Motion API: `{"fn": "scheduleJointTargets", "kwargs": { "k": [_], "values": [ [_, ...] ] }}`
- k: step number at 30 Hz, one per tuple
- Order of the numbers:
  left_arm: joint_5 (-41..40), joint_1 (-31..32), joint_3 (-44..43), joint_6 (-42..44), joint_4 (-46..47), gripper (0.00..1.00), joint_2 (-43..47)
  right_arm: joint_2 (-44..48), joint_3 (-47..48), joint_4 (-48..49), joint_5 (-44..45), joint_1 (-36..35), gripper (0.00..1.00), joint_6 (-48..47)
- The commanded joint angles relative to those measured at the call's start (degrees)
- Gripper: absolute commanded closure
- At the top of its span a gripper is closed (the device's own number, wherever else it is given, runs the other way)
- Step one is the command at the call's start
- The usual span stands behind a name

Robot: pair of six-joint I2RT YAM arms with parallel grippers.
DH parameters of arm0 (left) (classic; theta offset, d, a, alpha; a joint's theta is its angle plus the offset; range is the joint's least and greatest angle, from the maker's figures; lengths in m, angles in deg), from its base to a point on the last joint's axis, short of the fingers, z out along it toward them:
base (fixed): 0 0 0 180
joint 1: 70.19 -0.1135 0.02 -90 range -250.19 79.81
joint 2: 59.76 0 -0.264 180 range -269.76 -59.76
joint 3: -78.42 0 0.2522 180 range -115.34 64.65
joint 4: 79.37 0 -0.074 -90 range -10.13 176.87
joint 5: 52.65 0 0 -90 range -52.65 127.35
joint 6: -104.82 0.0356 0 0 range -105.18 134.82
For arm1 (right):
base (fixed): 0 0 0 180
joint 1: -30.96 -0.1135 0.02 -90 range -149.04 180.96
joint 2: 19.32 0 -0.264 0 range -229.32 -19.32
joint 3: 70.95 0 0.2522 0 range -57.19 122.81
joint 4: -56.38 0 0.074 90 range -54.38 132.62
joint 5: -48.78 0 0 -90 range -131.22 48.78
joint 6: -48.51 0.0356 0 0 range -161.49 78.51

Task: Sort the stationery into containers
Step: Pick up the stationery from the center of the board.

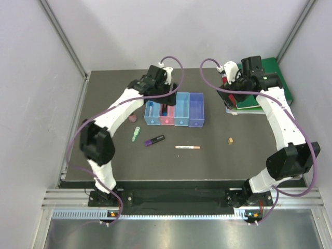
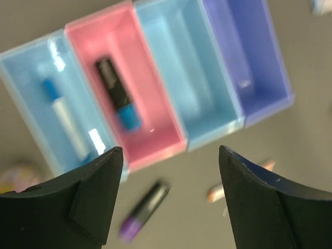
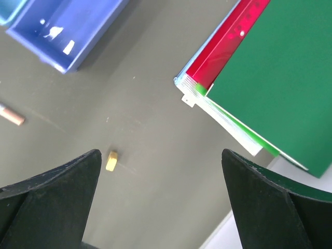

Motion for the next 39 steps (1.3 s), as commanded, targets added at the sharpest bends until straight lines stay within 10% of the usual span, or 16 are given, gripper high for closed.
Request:
{"fn": "scheduleJointTargets", "kwargs": {
  "k": [1, 17, 39],
  "values": [
    [-1.77, -0.22, 14.0, 20.02, 3.7, 0.18, 15.86, 6.78, 0.96, -3.59, -3.42, -1.4, 0.0, -5.81],
    [4.48, 0.3, 42.76, 33.97, 6.08, 0.16, 30.05, 12.06, 0.52, -5.62, -0.96, -5.89, 0.0, -5.55],
    [-1.15, 2.41, 50.68, 36.25, 16.99, 0.38, 18.19, 12.85, -6.13, -5.53, -2.54, -8.26, 0.0, -6.42]
  ]
}}
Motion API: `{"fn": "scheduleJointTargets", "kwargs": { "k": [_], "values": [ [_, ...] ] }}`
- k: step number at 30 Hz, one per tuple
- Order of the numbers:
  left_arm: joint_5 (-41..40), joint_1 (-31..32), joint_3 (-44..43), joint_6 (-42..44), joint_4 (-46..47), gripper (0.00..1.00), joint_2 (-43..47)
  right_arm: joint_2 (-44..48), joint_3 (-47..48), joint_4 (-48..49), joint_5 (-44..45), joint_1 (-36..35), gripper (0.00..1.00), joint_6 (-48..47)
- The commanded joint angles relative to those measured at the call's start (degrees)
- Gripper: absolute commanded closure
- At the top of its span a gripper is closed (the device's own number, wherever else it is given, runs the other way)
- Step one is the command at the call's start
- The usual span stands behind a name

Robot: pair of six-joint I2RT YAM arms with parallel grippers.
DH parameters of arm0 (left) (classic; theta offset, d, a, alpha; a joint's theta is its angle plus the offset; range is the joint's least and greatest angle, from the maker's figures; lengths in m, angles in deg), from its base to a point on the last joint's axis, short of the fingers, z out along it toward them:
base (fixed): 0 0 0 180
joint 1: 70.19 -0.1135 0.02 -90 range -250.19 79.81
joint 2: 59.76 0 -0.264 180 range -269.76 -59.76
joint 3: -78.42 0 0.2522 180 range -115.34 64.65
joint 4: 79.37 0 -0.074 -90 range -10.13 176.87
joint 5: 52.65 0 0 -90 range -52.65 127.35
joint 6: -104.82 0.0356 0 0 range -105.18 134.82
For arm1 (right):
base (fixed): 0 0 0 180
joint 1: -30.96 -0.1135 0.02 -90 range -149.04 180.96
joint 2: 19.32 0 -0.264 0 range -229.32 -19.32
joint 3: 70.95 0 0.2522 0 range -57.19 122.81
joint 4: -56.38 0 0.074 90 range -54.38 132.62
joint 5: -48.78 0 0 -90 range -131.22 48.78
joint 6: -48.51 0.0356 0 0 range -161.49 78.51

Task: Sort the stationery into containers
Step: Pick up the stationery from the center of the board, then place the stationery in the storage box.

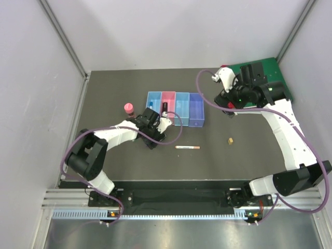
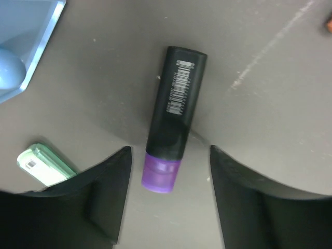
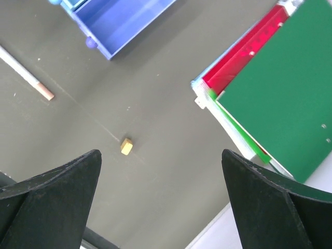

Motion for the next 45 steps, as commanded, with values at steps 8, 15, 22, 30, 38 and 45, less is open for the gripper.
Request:
{"fn": "scheduleJointTargets", "kwargs": {
  "k": [8, 15, 22, 30, 38, 45],
  "values": [
    [0.64, 0.18, 0.89, 1.33, 4.42, 0.85, -2.34, 4.54, -16.25, 4.72, 1.08, -4.85, 0.0, -9.44],
    [1.35, 0.45, 0.01, -1.93, 2.32, 1.0, -0.77, 4.71, -21.78, 7.1, 0.55, -4.76, 0.0, -11.1],
    [2.14, 0.45, -5.25, -6.76, -3.13, 1.0, 9.41, 3.75, -23.11, 8.77, -1.12, -4.67, 0.0, -10.14],
    [-0.31, 0.45, -16.94, -12.82, -4.99, 1.0, 11.89, 4.36, -22.67, 9.12, -1.29, -4.67, 0.0, -7.08],
    [-9.36, 0.36, -24.67, -19.16, 1.52, 1.0, 3.29, 8.22, -27.84, 13.16, -2.44, -4.76, 0.0, -7.85],
    [-12.97, -0.08, -32.76, -26.18, 1.7, 1.0, -7.7, 12.79, -32.86, 16.5, -2.17, -4.76, 0.0, -15.75]
  ]
}}
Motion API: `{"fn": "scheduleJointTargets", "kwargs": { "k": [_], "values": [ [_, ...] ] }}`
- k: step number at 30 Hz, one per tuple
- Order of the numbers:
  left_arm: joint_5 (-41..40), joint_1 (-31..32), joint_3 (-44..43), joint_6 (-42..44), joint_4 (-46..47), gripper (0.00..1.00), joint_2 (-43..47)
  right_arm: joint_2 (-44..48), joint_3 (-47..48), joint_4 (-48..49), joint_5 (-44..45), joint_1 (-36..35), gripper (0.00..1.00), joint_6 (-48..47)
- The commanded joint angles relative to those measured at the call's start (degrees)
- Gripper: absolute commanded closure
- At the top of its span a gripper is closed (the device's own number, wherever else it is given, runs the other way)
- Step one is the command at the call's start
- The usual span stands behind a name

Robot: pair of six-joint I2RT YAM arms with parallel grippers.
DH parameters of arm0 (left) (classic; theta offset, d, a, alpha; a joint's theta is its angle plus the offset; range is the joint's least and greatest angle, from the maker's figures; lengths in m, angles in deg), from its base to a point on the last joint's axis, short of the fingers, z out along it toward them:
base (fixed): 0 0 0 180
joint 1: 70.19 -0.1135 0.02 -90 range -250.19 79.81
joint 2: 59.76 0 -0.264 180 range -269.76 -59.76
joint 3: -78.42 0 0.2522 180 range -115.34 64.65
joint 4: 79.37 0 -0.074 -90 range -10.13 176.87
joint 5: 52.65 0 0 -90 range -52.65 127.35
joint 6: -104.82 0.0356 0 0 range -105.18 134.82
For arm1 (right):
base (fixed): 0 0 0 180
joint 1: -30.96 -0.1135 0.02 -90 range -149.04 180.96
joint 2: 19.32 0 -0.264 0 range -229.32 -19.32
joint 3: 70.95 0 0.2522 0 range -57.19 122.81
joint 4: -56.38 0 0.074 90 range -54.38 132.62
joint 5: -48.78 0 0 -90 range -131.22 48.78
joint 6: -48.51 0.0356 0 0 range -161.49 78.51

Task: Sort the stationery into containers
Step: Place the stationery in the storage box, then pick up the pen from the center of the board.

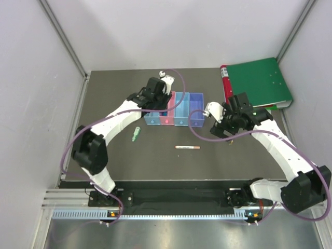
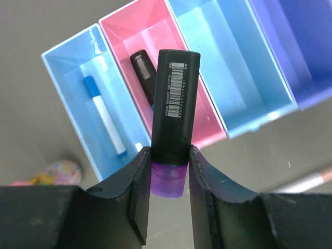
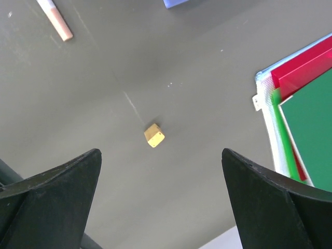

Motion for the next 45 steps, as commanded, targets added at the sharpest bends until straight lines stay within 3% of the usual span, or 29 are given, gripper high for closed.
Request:
{"fn": "scheduleJointTargets", "kwargs": {
  "k": [1, 17, 18, 19, 21, 24, 31, 37, 40, 45],
  "values": [
    [-3.27, -0.41, -5.47, -6.16, 2.27, 1.0, -5.1, 4.01, -1.89, 4.33, -0.75, -0.43, 0.0, -6.17],
    [-4.59, -1.73, -12.15, -11.53, 2.35, 1.0, -17.59, 2.34, 1.88, 4.51, -0.93, -3.86, 0.01, -2.57],
    [-4.07, -1.73, -12.42, -11.45, 2.35, 0.98, -18.29, 2.34, 1.88, 4.42, -0.75, -4.21, 0.0, -2.31],
    [-3.89, -1.73, -12.94, -11.19, 2.35, 0.85, -18.65, 2.26, 1.88, 4.42, -0.49, -4.39, 0.0, -2.22],
    [-3.62, -1.81, -13.3, -11.09, 2.35, 0.77, -19.17, 2.25, 1.88, 4.07, -0.31, -4.74, 0.0, -1.96],
    [-3.27, -1.73, -13.47, -10.74, 2.53, 0.55, -18.83, 2.69, 1.88, 3.98, 0.21, -4.83, 0.0, -1.87],
    [-2.92, -1.81, -13.47, -9.25, 2.53, 0.4, -16.54, 3.66, 1.88, 3.8, 0.83, -4.83, 0.0, -0.99],
    [-0.2, -1.81, -14.88, -4.6, 1.47, 0.43, -11.98, 6.38, 1.97, 5.56, 5.12, -4.83, 0.0, 1.9],
    [6.73, -1.73, -13.04, 1.19, 1.91, 0.43, -7.85, 8.23, 1.97, 7.49, 9.77, -4.74, 0.01, 4.8],
    [17.82, -0.77, -6.03, 12.87, 0.95, 0.44, -1.69, 7.36, 2.94, 7.94, 10.33, -0.79, 0.0, 10.25]
  ]
}}
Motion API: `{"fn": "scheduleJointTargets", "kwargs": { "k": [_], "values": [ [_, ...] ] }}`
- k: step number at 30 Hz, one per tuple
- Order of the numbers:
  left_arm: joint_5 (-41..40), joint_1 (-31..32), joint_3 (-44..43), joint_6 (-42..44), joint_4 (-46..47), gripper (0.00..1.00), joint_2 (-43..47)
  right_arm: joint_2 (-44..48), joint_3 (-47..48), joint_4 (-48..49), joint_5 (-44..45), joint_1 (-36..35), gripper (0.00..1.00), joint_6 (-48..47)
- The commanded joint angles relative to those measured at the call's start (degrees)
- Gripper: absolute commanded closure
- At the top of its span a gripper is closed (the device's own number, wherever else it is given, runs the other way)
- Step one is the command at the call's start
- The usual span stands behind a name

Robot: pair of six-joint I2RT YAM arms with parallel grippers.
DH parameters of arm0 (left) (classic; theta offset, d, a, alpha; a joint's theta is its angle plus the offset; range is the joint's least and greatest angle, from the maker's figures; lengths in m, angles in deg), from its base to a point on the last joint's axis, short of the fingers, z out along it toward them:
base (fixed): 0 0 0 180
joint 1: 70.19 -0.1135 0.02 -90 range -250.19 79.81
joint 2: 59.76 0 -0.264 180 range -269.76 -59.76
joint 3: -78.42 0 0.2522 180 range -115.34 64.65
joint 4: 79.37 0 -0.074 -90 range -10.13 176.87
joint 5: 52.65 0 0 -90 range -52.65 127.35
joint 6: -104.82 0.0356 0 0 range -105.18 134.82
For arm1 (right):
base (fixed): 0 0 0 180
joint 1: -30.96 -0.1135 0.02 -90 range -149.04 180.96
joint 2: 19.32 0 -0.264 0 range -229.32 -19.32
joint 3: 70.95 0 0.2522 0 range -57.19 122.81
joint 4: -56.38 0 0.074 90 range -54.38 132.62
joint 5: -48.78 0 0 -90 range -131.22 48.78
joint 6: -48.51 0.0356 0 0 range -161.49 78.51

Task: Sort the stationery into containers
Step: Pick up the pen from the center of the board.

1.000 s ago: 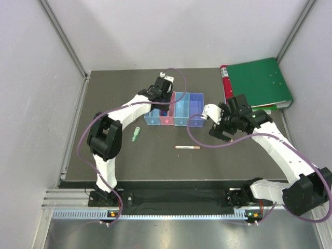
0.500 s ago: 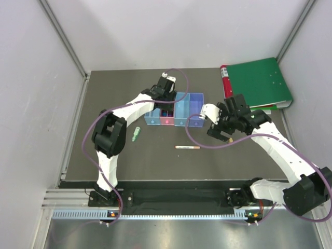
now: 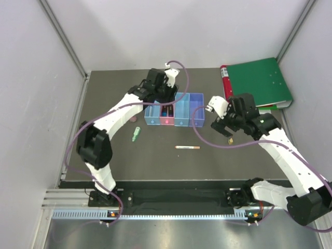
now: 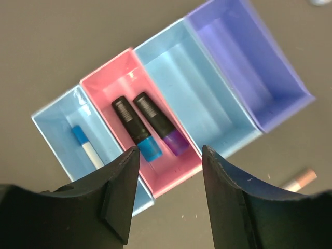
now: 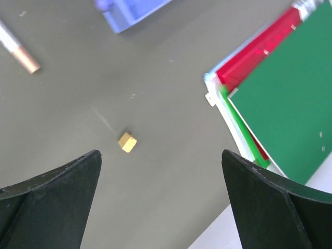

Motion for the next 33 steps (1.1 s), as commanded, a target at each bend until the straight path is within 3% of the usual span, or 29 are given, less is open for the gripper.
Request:
{"fn": "scheduleJointTargets", "kwargs": {
  "k": [1, 11, 23, 33],
  "values": [
    [10.13, 1.53, 5.66, 12.19, 0.25, 0.45, 7.38, -0.8, 3.42, 2.67, 1.26, 3.45, 0.0, 7.61],
    [0.29, 15.42, 21.23, 27.67, 5.34, 0.46, 9.41, -14.68, 3.42, 1.08, -7.1, 17.17, 0.01, 12.02],
    [-1.21, 20.96, 21.49, 31.8, 5.25, 0.39, 2.73, -19.61, -0.62, 1.35, -8.77, 17.7, 0.01, 12.37],
    [3.54, 21.23, 25.1, 38.57, 7.98, 0.38, 1.32, -20.49, -0.8, 1.52, -8.86, 17.96, 0.0, 12.64]
  ]
}}
